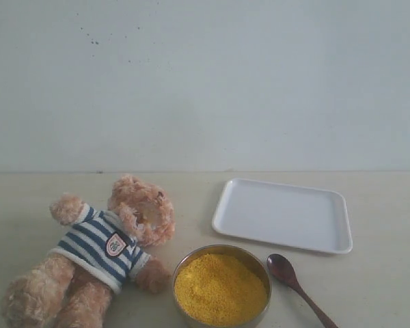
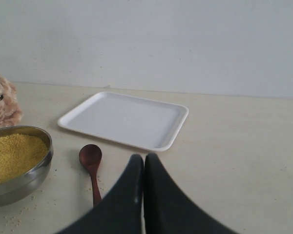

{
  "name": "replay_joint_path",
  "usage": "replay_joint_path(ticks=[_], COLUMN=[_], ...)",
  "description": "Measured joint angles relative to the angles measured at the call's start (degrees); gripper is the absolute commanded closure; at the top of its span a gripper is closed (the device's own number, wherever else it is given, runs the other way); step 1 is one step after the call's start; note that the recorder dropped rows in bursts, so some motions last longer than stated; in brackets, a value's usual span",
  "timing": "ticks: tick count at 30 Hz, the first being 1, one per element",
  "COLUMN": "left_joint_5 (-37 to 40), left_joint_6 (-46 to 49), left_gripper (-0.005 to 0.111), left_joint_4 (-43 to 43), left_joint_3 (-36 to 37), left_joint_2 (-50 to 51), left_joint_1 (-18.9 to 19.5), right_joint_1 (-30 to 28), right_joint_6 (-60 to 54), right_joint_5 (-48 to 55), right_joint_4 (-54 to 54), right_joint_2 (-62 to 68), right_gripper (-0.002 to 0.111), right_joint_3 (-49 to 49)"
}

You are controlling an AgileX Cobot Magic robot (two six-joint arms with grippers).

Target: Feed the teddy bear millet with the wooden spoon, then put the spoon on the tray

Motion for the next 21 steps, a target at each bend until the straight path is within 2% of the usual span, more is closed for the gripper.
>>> replay_joint_path(ticks=[6, 9, 15, 21], left_joint_5=[1.34, 8.89, 23.63, 32.43], left_joint_6=[-9.76, -12.09, -0.83, 5.26], left_gripper=[0.103, 0.103, 0.103, 0.103], left_joint_4=[-5.28, -6.05, -6.35, -4.96], left_joint_3=[0.0, -1.69, -12.06, -21.77], left_joint_2=[0.0, 0.0, 0.82, 16.8], left_joint_1=[0.0, 0.0, 0.0, 0.0], right_joint_1=[0.0, 0.0, 0.0, 0.0], right_joint_6=[0.0, 0.0, 0.0, 0.0], right_joint_5=[0.0, 0.0, 0.0, 0.0], right_joint_4=[0.0, 0.0, 0.0, 0.0], right_joint_2=[0.0, 0.0, 0.0, 0.0], right_gripper=[0.108, 0.108, 0.108, 0.108], right_joint_3=[0.0, 0.0, 0.0, 0.0])
